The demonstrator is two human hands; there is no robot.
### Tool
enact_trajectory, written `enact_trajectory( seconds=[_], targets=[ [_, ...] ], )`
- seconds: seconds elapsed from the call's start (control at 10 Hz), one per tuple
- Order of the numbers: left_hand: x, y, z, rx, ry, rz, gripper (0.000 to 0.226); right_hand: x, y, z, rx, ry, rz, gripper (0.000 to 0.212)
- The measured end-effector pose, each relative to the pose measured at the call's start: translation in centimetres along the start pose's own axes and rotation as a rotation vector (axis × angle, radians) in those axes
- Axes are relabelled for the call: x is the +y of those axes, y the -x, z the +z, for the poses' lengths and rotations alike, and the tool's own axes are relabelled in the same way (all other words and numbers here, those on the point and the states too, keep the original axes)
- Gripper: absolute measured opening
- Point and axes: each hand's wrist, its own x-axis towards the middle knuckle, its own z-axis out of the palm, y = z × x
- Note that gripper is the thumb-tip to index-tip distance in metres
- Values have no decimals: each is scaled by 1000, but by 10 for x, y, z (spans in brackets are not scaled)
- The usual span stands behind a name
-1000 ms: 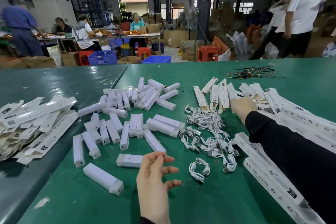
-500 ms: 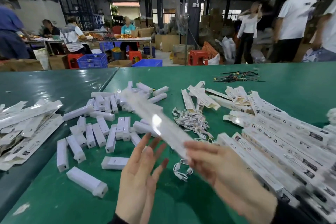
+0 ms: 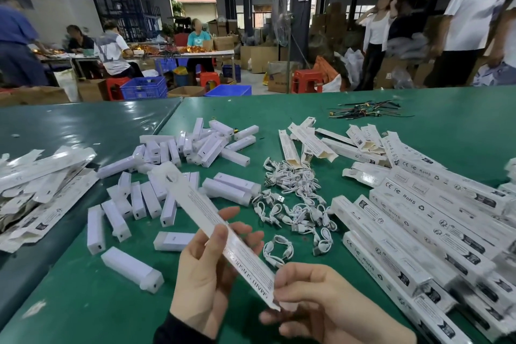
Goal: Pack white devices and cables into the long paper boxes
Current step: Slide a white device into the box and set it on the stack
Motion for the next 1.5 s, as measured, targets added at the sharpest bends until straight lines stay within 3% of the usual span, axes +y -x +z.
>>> enact_trajectory(
  seconds=[0.1, 0.2, 0.3, 0.4, 0.5, 0.6, 0.7, 0.8, 0.9, 1.1, 1.2, 1.3, 1.5],
  targets=[
    [-1, 2, -1, 29, -127, -61, 68, -3, -2, -8, 58, 231, -97, 6],
    [-5, 10, 3, -51, -281, -190, 44, -3, -4, -17, 251, 299, -324, 8],
    [-12, 17, 9, -224, -480, -233, 31, -4, -2, -19, 326, 212, -446, 26],
    [-21, 21, 11, -334, -605, -186, 32, -3, -1, -18, 336, 224, -460, 48],
    [-26, 25, 13, -366, -657, -177, 44, 0, -2, -19, 386, 252, -476, 33],
    [-25, 23, 15, -298, -627, -188, 66, -1, -4, -20, 359, 165, -453, 18],
    [-21, 18, 12, -267, -478, -397, 53, -4, -2, -23, 280, 80, -411, 24],
    [-20, 14, 2, -287, -375, -473, 44, -7, 1, -23, 213, 51, -375, 35],
    [-21, 14, -2, -314, -428, -419, 60, -7, 1, -22, 174, 26, -356, 34],
    [-23, 12, -7, -438, -314, -551, 38, -6, -2, -24, 91, 17, -355, 40],
    [-15, 14, 7, -442, -255, -557, 41, -3, -4, -22, 131, 56, -387, 47],
    [-21, 14, 7, -408, -222, -550, 58, -2, -5, -20, 208, 88, -416, 51],
    [-16, 18, 9, -461, -76, -525, 46, -4, -2, -21, 180, 120, -414, 60]
  ],
)
